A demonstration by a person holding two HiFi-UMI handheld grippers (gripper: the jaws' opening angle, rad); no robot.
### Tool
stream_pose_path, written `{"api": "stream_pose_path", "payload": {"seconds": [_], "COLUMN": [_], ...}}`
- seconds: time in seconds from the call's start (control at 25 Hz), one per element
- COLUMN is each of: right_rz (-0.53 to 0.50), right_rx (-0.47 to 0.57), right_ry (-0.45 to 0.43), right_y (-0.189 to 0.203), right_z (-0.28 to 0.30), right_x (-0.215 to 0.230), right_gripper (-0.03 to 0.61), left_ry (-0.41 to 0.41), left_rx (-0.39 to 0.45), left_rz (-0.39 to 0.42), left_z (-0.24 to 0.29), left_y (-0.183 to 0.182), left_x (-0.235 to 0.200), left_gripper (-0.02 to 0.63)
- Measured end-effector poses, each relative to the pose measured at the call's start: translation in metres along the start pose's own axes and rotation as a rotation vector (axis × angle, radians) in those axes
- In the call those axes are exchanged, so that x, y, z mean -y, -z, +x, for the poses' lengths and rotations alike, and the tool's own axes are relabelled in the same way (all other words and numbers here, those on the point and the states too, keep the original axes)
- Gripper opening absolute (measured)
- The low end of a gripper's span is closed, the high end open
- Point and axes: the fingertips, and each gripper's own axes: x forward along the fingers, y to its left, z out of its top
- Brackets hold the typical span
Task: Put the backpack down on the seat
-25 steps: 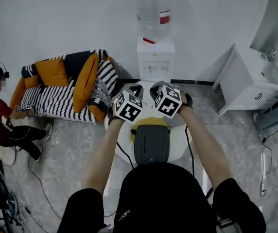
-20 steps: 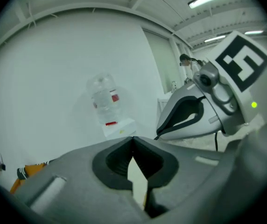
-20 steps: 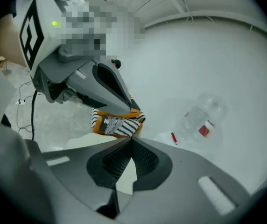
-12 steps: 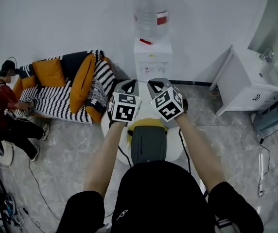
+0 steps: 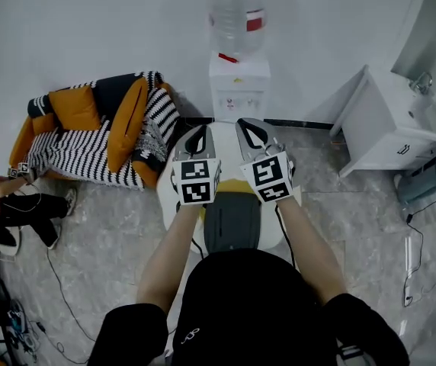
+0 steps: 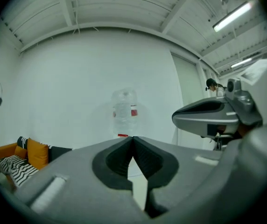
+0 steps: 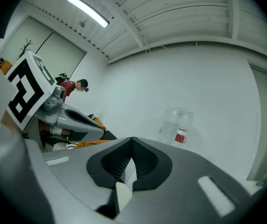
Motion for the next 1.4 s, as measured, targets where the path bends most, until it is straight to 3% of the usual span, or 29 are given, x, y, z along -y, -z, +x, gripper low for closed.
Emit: {"api": "stream_pose_path", "payload": {"seconds": [0.12,0.32,0.48,0.68,0.88,1.4], "right_rz": [0.050,0.260,0.350,0.251,0.297,0.291], "right_rx": [0.020,0.021,0.013,-0.010,-0.005,0.014], "right_ry": [0.019,0.056,0.090,0.102,0.087,0.064], "right_y": [0.005,0.026,0.038,0.041,0.041,0.039], "right_z": [-0.005,-0.008,-0.007,0.001,0.004,0.011], "right_x": [0.004,0.027,0.039,0.040,0.045,0.049], "right_gripper": [0.006,0.006,0.006,0.007,0.006,0.008], "left_ry": [0.005,-0.003,0.006,0.011,0.017,0.027], "left_rx": [0.046,0.079,0.110,0.071,0.069,0.097], "left_rz": [-0.020,-0.053,-0.043,-0.025,-0.039,-0.049], "left_z": [-0.005,-0.005,-0.001,0.011,0.017,0.024], "left_y": [0.000,-0.002,-0.010,0.004,0.008,0.000], "left_x": [0.003,0.002,0.005,0.009,0.009,0.008], "left_gripper": [-0.002,-0.002,-0.002,-0.002,-0.002,-0.002]}}
